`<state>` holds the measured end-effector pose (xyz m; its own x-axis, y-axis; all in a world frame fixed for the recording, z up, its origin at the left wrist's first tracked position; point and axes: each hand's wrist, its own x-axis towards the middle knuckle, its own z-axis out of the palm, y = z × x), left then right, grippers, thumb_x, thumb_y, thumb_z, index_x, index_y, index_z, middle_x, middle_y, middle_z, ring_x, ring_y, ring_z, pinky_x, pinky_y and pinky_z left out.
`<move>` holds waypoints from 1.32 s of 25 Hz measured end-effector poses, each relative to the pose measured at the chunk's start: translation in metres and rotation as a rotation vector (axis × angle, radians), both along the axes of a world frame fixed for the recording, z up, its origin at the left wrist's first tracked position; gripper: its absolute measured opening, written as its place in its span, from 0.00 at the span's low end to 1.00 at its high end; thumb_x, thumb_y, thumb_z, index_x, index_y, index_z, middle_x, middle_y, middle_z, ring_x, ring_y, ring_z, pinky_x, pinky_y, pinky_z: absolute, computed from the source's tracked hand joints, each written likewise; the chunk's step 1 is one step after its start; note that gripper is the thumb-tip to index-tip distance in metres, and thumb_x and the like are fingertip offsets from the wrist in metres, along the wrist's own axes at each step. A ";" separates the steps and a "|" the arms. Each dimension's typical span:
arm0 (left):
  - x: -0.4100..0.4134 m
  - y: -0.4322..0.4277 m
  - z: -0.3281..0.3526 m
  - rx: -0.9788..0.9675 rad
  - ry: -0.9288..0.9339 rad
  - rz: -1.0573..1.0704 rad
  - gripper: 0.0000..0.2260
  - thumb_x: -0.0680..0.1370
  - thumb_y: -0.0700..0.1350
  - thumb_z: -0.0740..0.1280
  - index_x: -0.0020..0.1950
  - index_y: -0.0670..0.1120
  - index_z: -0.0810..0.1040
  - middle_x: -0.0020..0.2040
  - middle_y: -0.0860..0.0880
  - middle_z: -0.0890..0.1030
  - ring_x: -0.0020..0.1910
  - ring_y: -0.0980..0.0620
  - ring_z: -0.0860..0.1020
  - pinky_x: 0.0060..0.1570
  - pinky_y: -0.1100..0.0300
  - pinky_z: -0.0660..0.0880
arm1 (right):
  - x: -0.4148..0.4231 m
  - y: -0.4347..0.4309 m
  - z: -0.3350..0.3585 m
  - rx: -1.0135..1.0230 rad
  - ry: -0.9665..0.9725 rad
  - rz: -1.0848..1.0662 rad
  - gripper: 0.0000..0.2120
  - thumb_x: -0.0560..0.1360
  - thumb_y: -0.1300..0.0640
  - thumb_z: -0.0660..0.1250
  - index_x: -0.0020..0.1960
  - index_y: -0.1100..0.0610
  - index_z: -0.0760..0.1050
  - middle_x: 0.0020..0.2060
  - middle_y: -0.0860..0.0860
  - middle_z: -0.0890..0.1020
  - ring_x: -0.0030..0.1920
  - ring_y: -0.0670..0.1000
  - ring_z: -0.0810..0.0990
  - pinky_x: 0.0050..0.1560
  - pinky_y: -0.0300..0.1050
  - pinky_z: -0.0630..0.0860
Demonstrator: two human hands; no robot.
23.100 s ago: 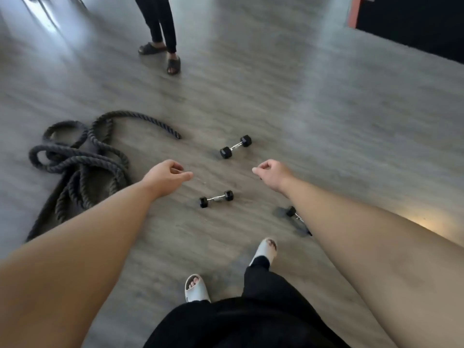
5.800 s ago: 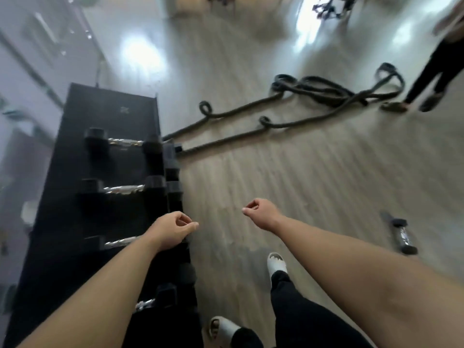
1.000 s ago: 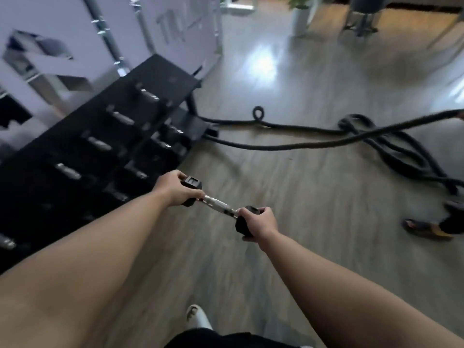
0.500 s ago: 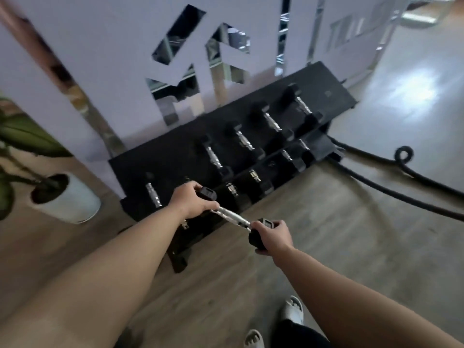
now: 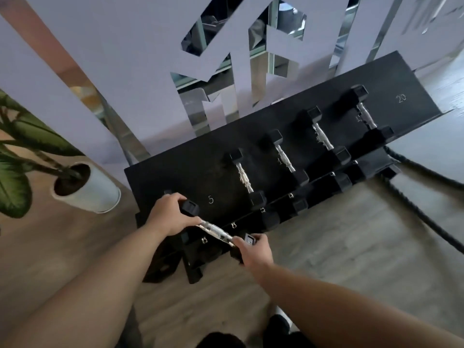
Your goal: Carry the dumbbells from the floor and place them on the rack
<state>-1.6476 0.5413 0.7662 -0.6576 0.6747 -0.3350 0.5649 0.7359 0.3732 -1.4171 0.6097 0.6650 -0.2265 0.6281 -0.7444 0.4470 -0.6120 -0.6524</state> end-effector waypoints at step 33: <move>-0.180 0.141 -0.167 -0.149 -0.134 -0.505 0.35 0.77 0.47 0.77 0.80 0.49 0.65 0.78 0.47 0.69 0.72 0.42 0.72 0.68 0.46 0.73 | -0.210 0.049 -0.105 -0.165 -0.431 -0.142 0.27 0.79 0.51 0.72 0.76 0.50 0.67 0.74 0.57 0.63 0.70 0.62 0.72 0.64 0.50 0.74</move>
